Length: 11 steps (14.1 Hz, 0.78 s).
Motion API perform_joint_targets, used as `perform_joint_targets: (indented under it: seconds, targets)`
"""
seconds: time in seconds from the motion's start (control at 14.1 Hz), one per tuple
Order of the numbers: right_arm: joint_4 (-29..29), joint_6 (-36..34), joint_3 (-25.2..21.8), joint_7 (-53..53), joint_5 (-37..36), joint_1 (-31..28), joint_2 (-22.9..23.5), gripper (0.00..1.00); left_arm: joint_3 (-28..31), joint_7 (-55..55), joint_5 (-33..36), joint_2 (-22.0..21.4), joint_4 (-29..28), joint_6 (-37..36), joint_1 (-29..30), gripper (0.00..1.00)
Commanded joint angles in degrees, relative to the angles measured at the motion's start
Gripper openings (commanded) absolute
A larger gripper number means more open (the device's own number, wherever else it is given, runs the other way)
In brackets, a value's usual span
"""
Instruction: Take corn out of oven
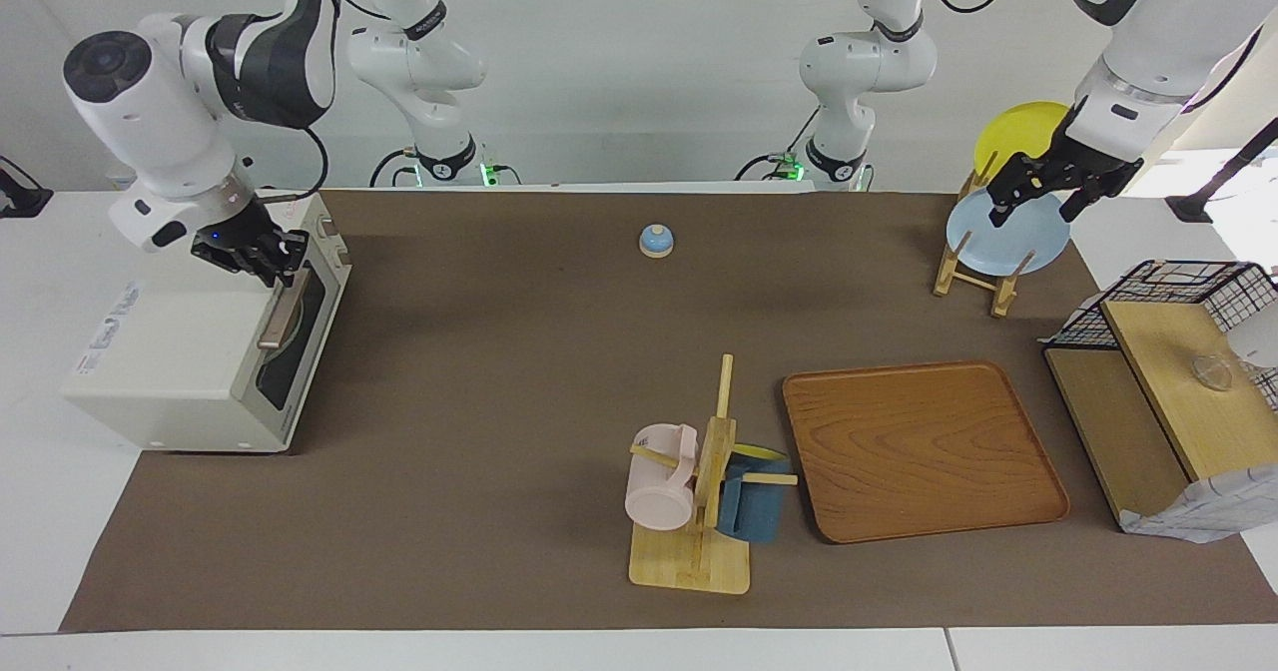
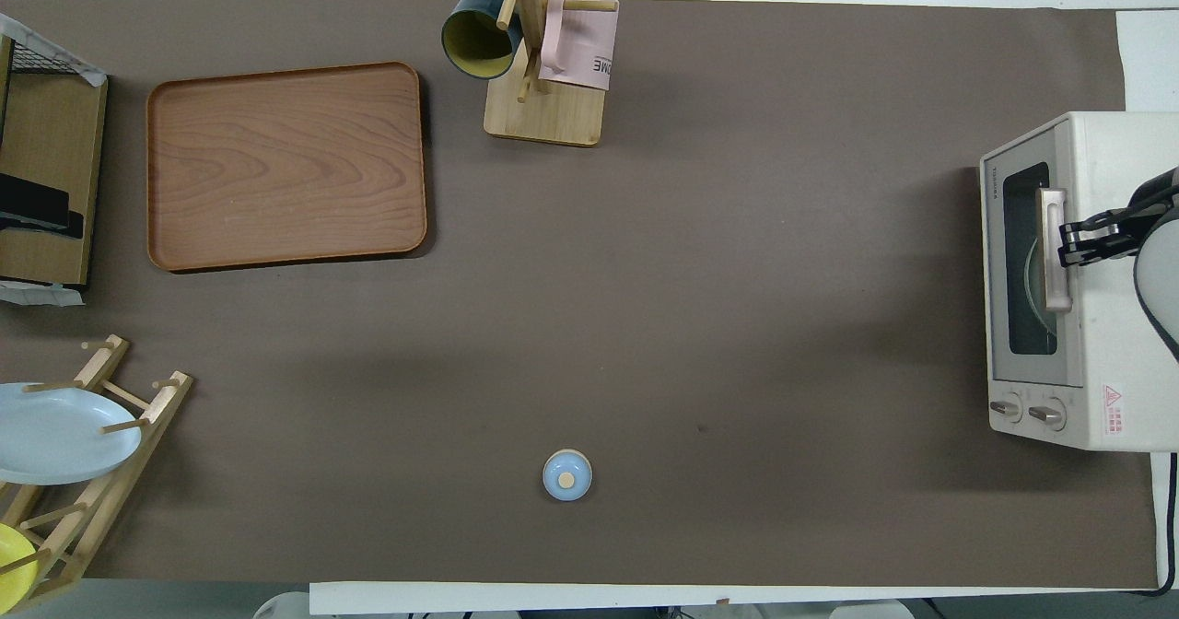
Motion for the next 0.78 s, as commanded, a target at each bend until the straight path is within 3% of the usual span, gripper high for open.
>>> perform_joint_targets:
  seconds: [0.0, 0.49, 0.57, 0.64, 0.71]
  targets:
    - [-2.85, 3.32, 0.4, -0.59, -1.2, 0.14, -0.05, 0.0, -0.24, 0.32, -0.6, -0.41, -0.12, -0.89, 0.64, 1.0]
    - [-3.12, 17.2, 0.84, 13.11, -0.5, 10.42, 9.79, 0.0, -0.24, 0.32, -0.6, -0.41, -0.12, -0.89, 0.72, 1.0]
    - [-1.82, 16.61, 1.19, 13.73, -0.41, 11.21, 10.06, 0.06, -0.24, 0.32, -0.6, -0.5, -0.12, -0.89, 0.72, 1.0]
    - [1.07, 14.17, 1.37, 13.82, -0.06, 12.61, 10.32, 0.28, -0.24, 0.32, -0.6, -0.41, -0.12, -0.89, 0.72, 1.0]
    - [4.84, 9.97, 1.37, 14.08, 1.42, 12.53, 10.67, 0.44, -0.24, 0.32, -0.6, -0.41, -0.12, -0.89, 0.72, 1.0]
